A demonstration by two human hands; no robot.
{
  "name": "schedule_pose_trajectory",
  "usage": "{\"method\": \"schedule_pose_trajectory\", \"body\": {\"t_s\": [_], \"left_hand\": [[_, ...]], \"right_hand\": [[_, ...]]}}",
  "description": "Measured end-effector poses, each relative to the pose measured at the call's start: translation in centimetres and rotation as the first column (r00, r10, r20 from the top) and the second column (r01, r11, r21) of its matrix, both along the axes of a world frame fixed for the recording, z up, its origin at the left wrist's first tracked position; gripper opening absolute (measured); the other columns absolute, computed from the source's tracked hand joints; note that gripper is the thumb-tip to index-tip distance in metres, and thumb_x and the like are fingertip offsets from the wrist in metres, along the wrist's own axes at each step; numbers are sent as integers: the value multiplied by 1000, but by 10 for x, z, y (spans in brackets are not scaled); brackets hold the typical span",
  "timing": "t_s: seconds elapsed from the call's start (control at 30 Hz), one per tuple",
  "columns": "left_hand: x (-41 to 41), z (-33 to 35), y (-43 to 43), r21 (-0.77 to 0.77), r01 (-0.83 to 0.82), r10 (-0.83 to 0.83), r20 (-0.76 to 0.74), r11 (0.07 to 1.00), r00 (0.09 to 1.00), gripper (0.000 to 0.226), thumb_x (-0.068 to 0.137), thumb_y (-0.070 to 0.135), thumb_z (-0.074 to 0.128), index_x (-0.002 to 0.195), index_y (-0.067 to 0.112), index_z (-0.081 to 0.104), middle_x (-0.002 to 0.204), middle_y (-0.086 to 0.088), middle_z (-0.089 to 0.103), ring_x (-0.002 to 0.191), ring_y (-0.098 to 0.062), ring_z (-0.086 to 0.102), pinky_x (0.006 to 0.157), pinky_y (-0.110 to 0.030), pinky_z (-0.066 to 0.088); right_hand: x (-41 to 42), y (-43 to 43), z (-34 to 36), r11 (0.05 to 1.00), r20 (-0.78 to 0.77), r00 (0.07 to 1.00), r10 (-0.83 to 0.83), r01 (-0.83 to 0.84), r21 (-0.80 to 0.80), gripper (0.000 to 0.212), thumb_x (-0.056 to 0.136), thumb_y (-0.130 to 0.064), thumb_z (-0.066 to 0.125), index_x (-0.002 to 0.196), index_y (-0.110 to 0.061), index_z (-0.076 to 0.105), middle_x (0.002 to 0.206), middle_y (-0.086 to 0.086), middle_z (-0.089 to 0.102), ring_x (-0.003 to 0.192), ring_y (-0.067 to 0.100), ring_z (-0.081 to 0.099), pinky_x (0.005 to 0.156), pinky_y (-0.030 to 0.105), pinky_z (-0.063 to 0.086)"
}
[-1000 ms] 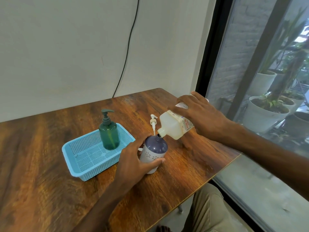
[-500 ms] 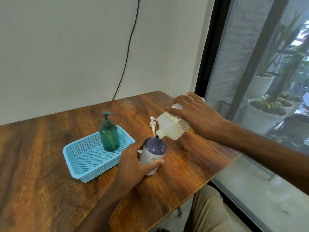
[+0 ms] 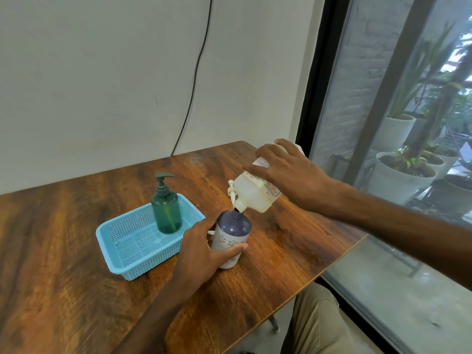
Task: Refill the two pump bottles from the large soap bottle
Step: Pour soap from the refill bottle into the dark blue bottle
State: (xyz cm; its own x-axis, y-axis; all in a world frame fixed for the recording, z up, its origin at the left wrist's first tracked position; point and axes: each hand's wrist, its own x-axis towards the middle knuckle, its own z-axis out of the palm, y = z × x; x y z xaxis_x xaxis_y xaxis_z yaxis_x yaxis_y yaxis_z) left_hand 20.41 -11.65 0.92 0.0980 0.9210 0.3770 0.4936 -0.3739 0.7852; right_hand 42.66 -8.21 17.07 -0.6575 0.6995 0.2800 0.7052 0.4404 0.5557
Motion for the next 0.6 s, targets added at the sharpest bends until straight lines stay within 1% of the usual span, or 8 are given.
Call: {"method": "schedule_pose_trajectory", "body": {"t_s": [0.07,0.13,0.2,0.27,0.33,0.47,0.53,0.6], "left_hand": [[-1,0,0,-11,-3,3,4,1000,1000,97,52,87,75,137,48,50,128,28,58,113,1,59,84,-12,52],[-2,0,0,-4,9,-9,15,1000,1000,96,51,91,73,135,50,50,128,29,59,113,4,59,86,-14,54],[-2,-1,-1,-5,2,-1,24,1000,1000,94,50,93,72,131,52,50,126,29,61,113,4,60,88,-19,57],[-2,-2,-1,-16,-17,17,24,1000,1000,90,50,88,75,128,51,50,125,27,60,113,2,60,89,-21,57],[-2,-2,-1,-19,-16,16,21,1000,1000,90,51,85,76,130,51,51,126,28,60,111,7,57,89,-20,56],[-3,-2,-2,-11,-11,11,24,1000,1000,94,50,92,73,132,51,52,125,31,61,112,14,55,90,-21,57],[-3,-1,-2,-11,-13,13,30,1000,999,94,49,93,73,131,52,51,124,32,61,112,11,57,90,-22,57],[-2,0,-3,-12,-12,13,35,1000,999,94,49,92,73,132,52,51,125,30,61,115,5,59,91,-23,58]], "right_hand": [[-2,1,0,1000,22,1000,6,-6,8,83,72,-11,83,145,-25,46,142,18,48,135,36,42,116,55,26],[-3,3,1,999,37,999,12,-13,29,83,69,-11,85,142,-24,49,139,19,50,132,36,45,114,55,29],[-6,3,2,999,59,998,15,-17,39,82,70,-12,85,142,-24,48,140,18,49,132,36,44,114,55,28],[-8,2,3,999,70,997,17,-20,44,84,71,-14,85,144,-24,45,142,18,47,133,36,43,115,55,27],[-10,2,3,998,90,996,16,-21,59,86,71,-15,85,145,-25,43,143,17,45,133,36,43,115,54,25],[-13,1,6,997,118,993,16,-24,67,85,71,-16,84,145,-25,42,144,17,45,132,36,43,115,54,27],[-15,0,7,998,134,991,2,-10,54,85,76,-17,81,148,-26,37,148,16,40,136,36,38,117,54,23],[-17,-1,8,998,158,987,-3,-6,60,86,77,-18,80,149,-26,34,149,16,38,137,35,36,118,54,21]]}}
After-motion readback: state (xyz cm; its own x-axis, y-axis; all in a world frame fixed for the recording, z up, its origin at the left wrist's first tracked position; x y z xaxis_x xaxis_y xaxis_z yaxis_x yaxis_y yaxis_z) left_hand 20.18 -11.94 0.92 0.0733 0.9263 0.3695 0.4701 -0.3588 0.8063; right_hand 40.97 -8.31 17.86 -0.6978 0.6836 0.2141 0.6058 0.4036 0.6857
